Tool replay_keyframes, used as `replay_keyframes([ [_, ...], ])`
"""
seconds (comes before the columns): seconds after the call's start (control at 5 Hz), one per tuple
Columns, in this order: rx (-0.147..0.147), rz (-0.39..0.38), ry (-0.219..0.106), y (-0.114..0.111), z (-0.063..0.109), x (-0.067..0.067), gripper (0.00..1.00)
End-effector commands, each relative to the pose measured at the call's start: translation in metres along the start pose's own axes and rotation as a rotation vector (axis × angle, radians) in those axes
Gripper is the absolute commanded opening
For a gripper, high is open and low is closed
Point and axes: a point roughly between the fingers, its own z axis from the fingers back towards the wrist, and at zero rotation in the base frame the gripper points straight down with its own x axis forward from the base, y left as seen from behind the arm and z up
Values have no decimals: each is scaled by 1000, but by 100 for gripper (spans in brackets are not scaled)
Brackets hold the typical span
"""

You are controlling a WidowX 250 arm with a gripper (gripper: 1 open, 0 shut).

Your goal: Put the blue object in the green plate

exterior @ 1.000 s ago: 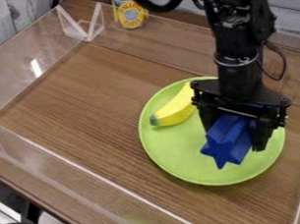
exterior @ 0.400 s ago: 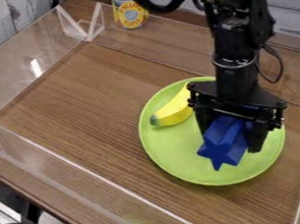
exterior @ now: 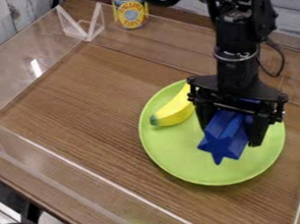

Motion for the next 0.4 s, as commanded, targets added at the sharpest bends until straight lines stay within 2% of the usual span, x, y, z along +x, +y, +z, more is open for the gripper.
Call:
replay_keyframes([
  [0.0, -22, -1, -94, -6, 25, 12, 100],
  [0.2, -23, 7, -101, -6, 27, 14, 100],
])
